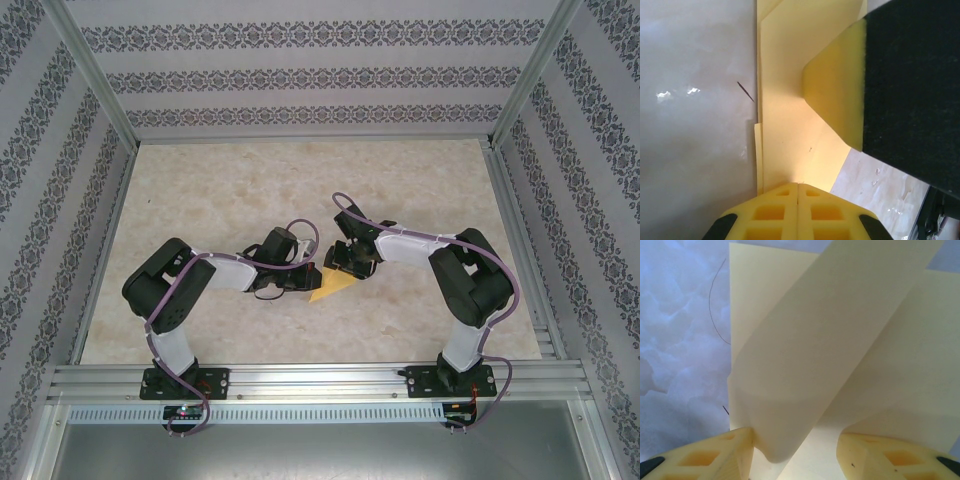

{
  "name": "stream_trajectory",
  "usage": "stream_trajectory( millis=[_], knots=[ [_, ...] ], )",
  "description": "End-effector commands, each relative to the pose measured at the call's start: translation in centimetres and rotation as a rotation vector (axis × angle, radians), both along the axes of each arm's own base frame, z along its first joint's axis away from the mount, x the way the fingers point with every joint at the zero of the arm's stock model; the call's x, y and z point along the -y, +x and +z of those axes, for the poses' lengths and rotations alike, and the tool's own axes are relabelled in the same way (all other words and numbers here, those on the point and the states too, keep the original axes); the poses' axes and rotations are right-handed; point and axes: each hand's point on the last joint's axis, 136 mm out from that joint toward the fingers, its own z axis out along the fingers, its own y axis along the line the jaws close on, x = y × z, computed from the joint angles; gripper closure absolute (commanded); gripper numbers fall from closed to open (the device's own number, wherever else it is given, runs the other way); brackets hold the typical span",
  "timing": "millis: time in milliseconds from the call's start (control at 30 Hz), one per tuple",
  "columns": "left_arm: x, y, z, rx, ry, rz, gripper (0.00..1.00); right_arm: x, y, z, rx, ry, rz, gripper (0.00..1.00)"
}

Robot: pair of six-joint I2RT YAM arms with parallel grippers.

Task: Fold a paper plane with a square sheet of paper (pick it up from the middle)
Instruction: Fourth fold the wing at the center of the table.

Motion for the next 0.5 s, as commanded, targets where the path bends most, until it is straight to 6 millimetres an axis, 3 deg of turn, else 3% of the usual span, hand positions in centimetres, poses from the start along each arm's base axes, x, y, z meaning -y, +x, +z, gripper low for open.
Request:
stream_trajectory(
  millis=[0, 200, 467],
  knots=[
    [-0.7, -0.1, -1.4, -0.038, 0.042, 0.016, 0.96, 5.3, -7.4, -8.7, -0.278, -0.253, 0.019, 0.47],
    [-1.2, -0.8, -2.4, -0.072, 0.072, 0.018, 0.96, 4.0, -6.0, -6.6, -0.223, -0.187, 0.008, 0.47],
    [-2.0, -1.4, -3.5, -0.103, 0.119, 0.020, 0.98, 1.5, -1.5, 1.5, -0.018, -0.011, -0.012, 0.47]
  ],
)
